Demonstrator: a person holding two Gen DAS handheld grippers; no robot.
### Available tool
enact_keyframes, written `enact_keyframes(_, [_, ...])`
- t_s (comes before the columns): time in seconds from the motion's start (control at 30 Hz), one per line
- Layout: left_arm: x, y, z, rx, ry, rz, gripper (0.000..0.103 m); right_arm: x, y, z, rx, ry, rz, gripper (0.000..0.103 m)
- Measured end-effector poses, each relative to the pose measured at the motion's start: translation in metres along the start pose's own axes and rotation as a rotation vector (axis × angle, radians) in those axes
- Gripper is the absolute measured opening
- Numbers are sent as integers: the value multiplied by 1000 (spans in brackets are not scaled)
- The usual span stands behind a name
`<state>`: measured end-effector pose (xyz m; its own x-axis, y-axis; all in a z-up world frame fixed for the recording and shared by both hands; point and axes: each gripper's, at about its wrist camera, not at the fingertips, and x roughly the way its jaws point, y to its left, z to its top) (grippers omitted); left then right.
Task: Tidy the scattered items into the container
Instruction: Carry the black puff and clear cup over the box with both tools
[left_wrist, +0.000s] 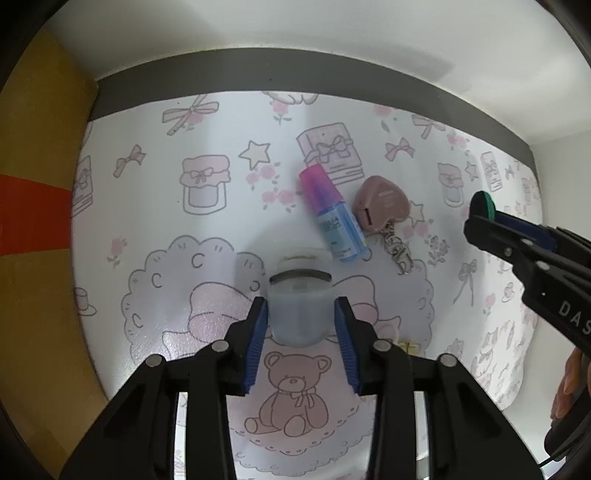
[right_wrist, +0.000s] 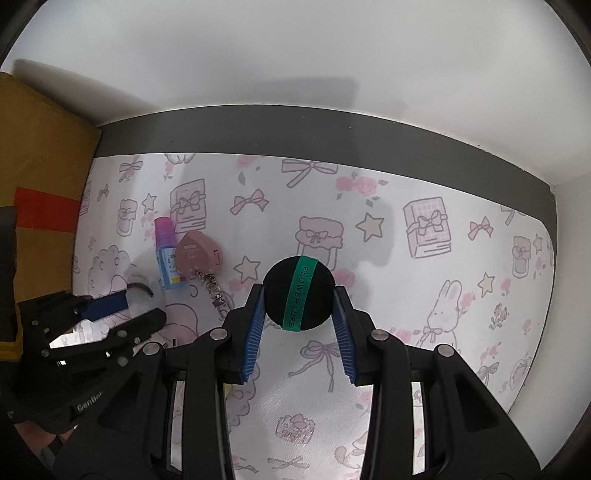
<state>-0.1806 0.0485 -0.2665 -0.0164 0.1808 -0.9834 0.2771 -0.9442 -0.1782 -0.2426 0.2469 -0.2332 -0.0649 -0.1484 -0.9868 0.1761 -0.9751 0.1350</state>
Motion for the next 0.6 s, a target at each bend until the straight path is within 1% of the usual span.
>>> enact_keyframes(0.2, [-19, -2, -7, 11, -31, -14, 36, -15, -2, -8, 3, -15, 1, 37])
enact_keyframes(0.33, [-33, -4, -15, 20, -56, -23, 36, -32, -3, -17, 5, -39, -4, 37])
enact_keyframes(0.4, [-43, -5, -20, 27, -72, -28, 36, -38, 2, -18, 6, -50, -7, 37])
enact_keyframes(0.47, [-41, -28, -18, 29, -89, -32, 36, -39, 13, -18, 7, -62, -7, 37])
enact_keyframes(0.5, [-48, -29, -21, 35, -102, -36, 36, -39, 19, -17, 7, -66, -8, 37])
enact_keyframes(0.53, [-54, -18, -25, 42, -111, -41, 36, -41, 24, -19, 7, -74, -9, 37])
enact_keyframes(0.6, [-65, -23, -29, 53, -127, -48, 36, -48, 28, -23, 7, -85, -11, 37])
